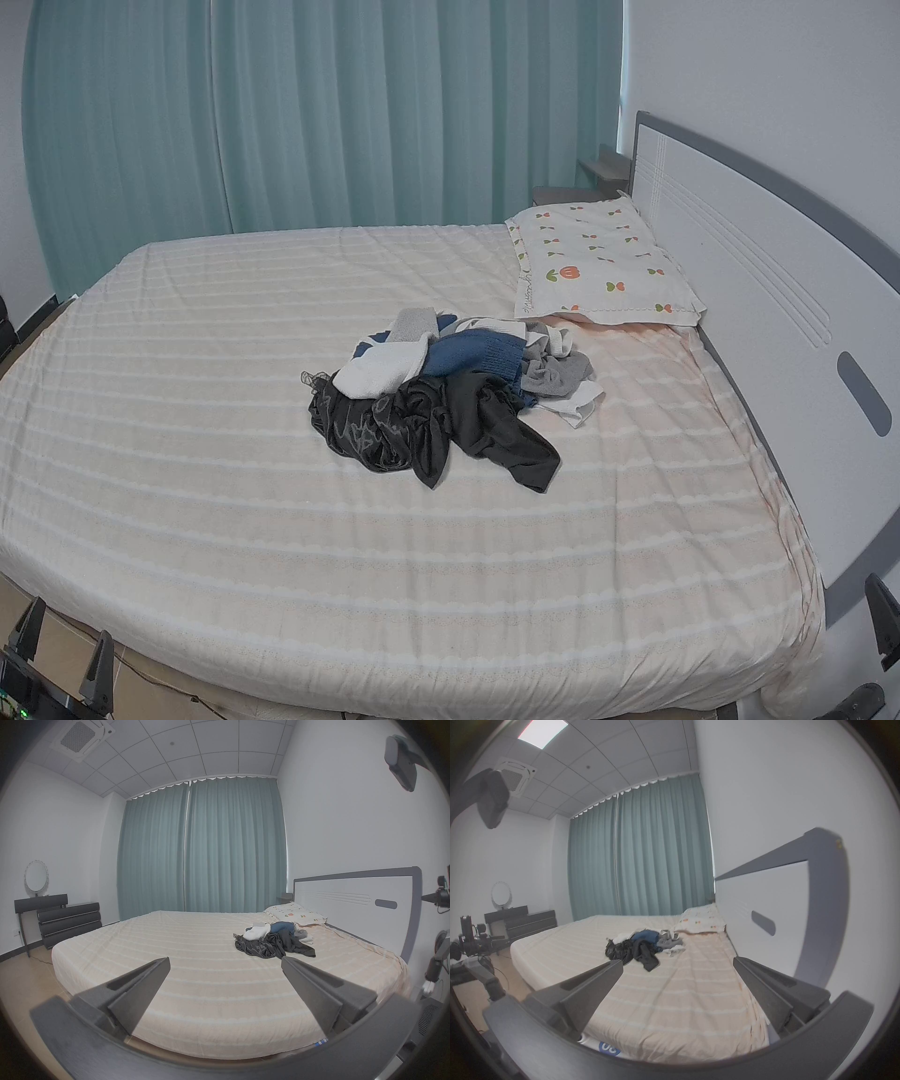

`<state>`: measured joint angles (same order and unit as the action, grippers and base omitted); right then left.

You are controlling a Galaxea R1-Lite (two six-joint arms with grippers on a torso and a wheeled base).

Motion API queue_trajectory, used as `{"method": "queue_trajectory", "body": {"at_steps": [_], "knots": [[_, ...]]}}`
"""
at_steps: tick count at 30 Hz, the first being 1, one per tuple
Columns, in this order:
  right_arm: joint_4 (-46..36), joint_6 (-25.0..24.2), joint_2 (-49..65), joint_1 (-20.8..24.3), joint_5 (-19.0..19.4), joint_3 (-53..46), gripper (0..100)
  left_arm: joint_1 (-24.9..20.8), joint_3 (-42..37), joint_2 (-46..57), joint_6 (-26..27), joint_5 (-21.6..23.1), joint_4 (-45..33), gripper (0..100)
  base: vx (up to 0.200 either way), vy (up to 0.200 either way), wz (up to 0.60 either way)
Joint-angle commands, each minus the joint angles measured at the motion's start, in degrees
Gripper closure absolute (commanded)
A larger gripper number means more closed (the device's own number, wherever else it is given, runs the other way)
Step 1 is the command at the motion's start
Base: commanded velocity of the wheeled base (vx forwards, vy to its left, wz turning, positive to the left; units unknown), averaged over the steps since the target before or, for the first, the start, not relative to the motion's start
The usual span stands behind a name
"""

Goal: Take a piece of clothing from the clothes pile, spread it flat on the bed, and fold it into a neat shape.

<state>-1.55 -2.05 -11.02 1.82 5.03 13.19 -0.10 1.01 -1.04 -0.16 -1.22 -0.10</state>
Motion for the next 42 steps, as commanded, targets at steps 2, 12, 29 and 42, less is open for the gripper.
{"method": "queue_trajectory", "body": {"at_steps": [2,12,29,42], "knots": [[7.0,-1.91,-30.2,3.02,4.46,2.81,0,0.01,-1.01,1.04,0.16,0.16,0.01,0,0.0,0.0,0.0],[28.0,-4.46,-69.84,11.54,2.17,9.75,0,0.01,-1.01,1.04,-0.11,0.08,0.01,0,0.0,0.0,0.0],[33.1,-15.88,-113.43,18.13,-7.76,48.42,0,0.01,-1.01,1.04,0.25,-0.19,0.01,0,0.0,0.0,0.0],[28.71,-25.55,-130.66,23.32,-11.27,67.49,0,0.01,-1.01,1.04,0.25,-0.28,0.01,0,0.0,0.0,0.0]]}}
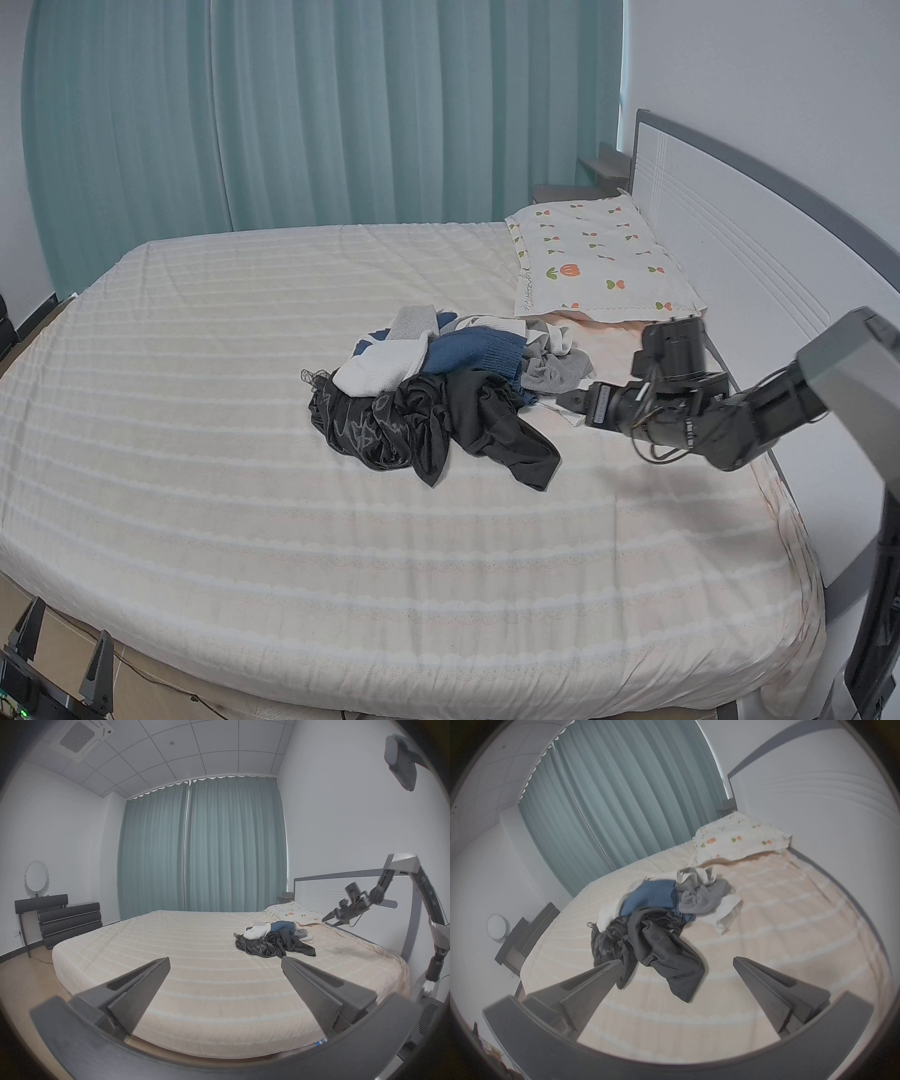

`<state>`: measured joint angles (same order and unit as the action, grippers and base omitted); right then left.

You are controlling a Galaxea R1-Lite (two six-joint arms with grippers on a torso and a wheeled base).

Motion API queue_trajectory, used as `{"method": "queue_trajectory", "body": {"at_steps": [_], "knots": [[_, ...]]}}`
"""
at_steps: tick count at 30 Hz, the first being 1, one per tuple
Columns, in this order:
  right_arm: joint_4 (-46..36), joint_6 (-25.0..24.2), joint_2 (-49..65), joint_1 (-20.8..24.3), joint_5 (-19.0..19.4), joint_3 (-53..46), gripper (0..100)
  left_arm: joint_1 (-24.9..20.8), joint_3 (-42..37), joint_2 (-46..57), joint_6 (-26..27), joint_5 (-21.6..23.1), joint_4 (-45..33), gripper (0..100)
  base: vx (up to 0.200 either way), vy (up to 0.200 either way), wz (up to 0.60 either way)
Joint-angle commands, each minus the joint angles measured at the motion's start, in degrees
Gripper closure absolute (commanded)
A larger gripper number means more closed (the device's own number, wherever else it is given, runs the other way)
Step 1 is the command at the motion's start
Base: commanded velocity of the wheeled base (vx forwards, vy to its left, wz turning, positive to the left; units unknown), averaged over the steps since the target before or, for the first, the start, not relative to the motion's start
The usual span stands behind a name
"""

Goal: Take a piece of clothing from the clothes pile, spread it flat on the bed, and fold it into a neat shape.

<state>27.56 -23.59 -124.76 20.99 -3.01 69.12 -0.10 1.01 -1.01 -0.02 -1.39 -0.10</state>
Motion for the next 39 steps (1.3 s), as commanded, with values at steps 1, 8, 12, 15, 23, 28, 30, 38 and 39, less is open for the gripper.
{"method": "queue_trajectory", "body": {"at_steps": [1,8,12,15,23,28,30,38,39], "knots": [[-0.4,-4.01,-16.92,4.14,-3.23,11.56,0,0.01,-1.01,1.01,0.11,-0.1,0.01,0,0.0,0.0,0.0],[-0.49,-4.1,-24.04,4.32,-6.04,20.44,0,0.01,-1.01,1.01,0.11,-0.1,0.01,0,0.0,0.0,0.0],[-0.49,-4.1,-26.15,4.14,-7.36,23.52,0,0.01,-1.01,1.01,0.11,-0.1,0.01,0,0.0,0.0,0.0],[-0.49,-4.1,-27.2,3.97,-7.8,25.54,0,0.01,-1.01,1.01,0.11,-0.19,0.01,0,0.0,0.0,0.0],[-0.58,-7.17,-32.74,4.58,-9.21,31.51,0,0.01,-1.01,1.01,0.11,-0.19,-0.08,0,0.0,0.0,0.0],[-2.6,-7.52,-34.68,4.76,-11.14,34.85,0,0.01,-1.01,1.01,0.11,-0.19,0.01,0,0.0,0.0,0.0],[-2.95,-7.61,-34.94,4.67,-11.75,35.91,0,0.01,-1.01,1.01,0.11,-0.19,0.01,0,0.0,0.0,0.0],[-3.04,-7.79,-34.94,4.94,-12.19,36.52,100,0.01,-1.01,1.01,0.11,-0.19,0.01,0,0.0,0.0,0.0],[-3.39,-7.79,-35.03,5.2,-12.19,36.26,100,0.01,-1.01,1.01,0.11,-0.19,0.01,0,0.0,0.0,0.0]]}}
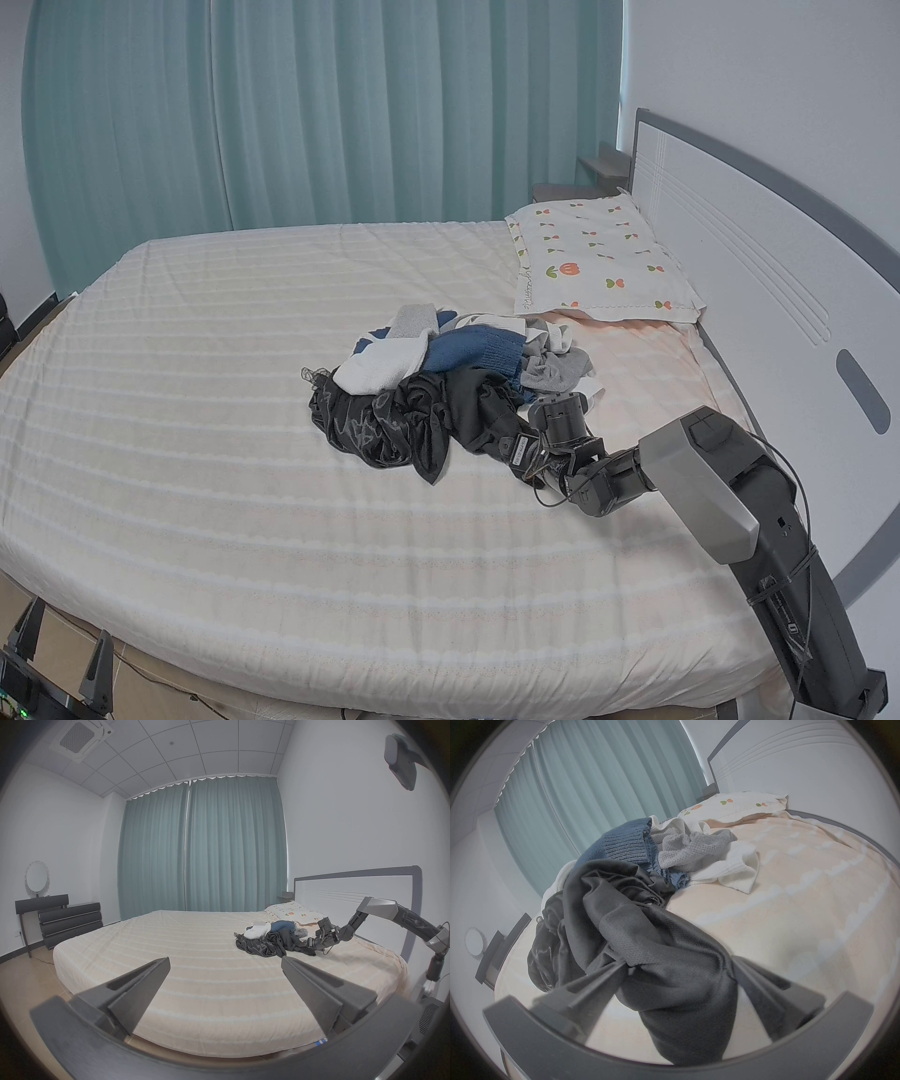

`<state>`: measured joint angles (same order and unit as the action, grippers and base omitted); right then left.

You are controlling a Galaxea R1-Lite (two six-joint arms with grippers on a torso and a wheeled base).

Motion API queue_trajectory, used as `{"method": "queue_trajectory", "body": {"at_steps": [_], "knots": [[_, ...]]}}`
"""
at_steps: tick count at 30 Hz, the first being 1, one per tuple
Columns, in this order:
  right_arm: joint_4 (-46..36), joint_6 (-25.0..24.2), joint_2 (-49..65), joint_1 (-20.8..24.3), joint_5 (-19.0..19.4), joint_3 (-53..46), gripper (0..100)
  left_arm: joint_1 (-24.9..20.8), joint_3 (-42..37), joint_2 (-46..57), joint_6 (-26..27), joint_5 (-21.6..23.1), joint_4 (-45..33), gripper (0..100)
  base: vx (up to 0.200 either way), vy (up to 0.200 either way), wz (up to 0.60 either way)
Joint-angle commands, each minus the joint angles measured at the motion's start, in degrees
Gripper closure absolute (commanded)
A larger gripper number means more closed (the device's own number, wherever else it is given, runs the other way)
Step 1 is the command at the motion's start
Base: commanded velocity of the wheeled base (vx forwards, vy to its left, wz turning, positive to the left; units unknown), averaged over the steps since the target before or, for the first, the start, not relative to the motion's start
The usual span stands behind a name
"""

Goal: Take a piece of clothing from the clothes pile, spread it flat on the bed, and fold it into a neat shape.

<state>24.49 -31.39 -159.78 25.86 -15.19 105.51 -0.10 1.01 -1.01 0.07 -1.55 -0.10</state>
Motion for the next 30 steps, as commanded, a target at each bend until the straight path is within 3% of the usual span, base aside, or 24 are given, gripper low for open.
{"method": "queue_trajectory", "body": {"at_steps": [1,9,14,19,20,22,24,25,26,30], "knots": [[-0.5,0.01,-0.27,0.42,-0.02,-0.04,100,0.01,-1.01,1.01,-0.07,-0.03,0.01,0,0.0,0.0,0.0],[-0.32,-0.07,2.02,0.34,-0.54,-1.45,100,0.01,-1.01,1.01,-0.34,0.05,0.01,0,0.0,0.0,0.0],[0.82,-0.16,8.61,0.42,0.51,-9.36,100,0.01,-1.01,1.01,-0.25,0.05,0.01,0,0.0,0.0,0.0],[5.48,-0.16,17.58,0.07,5.87,-23.51,100,0.01,-1.01,1.01,-0.25,0.05,-0.08,0,0.0,0.0,0.0],[9.7,-0.16,22.5,-0.19,9.65,-32.91,100,0.1,-1.01,1.01,0.1,0.05,-0.08,0,0.0,0.0,0.0],[14.97,-0.16,26.98,-0.28,12.73,-42.76,100,0.01,-1.01,1.01,0.01,0.05,-0.08,0,0.0,0.0,0.0],[15.85,-0.25,27.51,-0.28,12.99,-44.07,100,0.01,-1.01,1.01,0.01,0.05,-0.08,0,0.0,0.0,0.0],[23.5,-0.51,31.64,0.25,13.87,-55.68,100,0.1,-1.01,1.01,0.19,0.41,0.19,0,0.0,0.0,0.0],[26.4,-0.87,32.87,0.34,13.96,-59.45,100,0.01,-0.22,1.01,-0.86,0.41,1.5,0,0.0,0.0,0.0],[38.53,-5.35,37.97,1.57,13.87,-73.25,100,-0.96,17.88,-8.92,-10.18,0.76,5.55,0,0.0,0.0,0.0]]}}
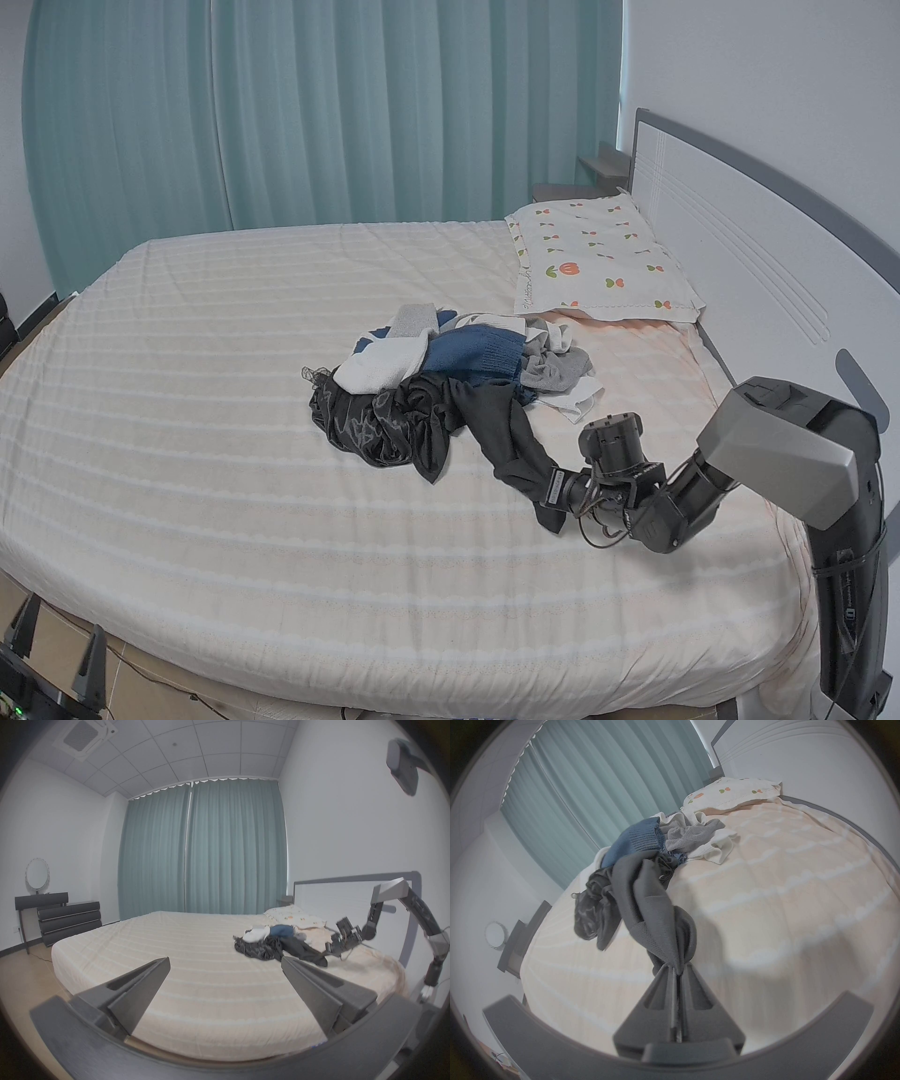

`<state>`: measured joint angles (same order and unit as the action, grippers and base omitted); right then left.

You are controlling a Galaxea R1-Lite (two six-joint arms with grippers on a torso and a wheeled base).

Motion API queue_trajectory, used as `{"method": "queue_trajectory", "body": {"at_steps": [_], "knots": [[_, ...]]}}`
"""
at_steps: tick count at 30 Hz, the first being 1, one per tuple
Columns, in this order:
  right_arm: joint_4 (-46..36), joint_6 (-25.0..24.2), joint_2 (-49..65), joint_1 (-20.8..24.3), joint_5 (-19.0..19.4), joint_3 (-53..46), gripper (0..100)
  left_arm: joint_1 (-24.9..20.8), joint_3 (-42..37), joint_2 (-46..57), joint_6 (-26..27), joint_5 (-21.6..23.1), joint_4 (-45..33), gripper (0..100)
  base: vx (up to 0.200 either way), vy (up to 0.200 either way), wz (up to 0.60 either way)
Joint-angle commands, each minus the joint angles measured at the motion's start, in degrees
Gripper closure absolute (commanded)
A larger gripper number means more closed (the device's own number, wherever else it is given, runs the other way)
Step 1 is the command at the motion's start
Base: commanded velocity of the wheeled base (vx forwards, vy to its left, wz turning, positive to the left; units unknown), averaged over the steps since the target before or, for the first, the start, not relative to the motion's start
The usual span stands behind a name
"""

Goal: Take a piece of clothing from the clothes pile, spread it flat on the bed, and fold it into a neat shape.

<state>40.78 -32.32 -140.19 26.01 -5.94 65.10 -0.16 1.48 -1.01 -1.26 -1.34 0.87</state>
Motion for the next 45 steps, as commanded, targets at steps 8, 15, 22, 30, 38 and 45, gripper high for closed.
{"method": "queue_trajectory", "body": {"at_steps": [8,15,22,30,38,45], "knots": [[32.26,-11.63,25.14,5.8,4.0,-49.28,100,-2.57,18.65,-30.28,-7.88,5.56,5.02,0,0.0,0.0,0.0],[43.69,-14.79,25.67,4.57,3.92,-59.47,100,-11.0,18.48,-55.06,-11.4,5.56,20.49,0,0.0,0.0,0.0],[48.78,-17.17,25.85,4.13,4.35,-65.1,100,-24.1,19.97,-81.17,-20.37,0.02,36.05,0,0.0,0.0,0.0],[48.78,-19.1,25.06,4.75,3.92,-65.1,100,-29.02,32.98,-107.62,-31.18,-3.58,43.61,0,0.0,0.0,0.0],[48.87,-19.8,32.26,0.97,3.83,-65.1,100,-30.16,49.15,-124.5,-33.64,-3.58,41.41,0,0.0,0.0,0.0],[48.87,-21.38,43.07,2.2,5.5,-64.57,100,-30.25,54.95,-128.98,-38.3,-2.88,41.15,0,0.0,0.0,0.0]]}}
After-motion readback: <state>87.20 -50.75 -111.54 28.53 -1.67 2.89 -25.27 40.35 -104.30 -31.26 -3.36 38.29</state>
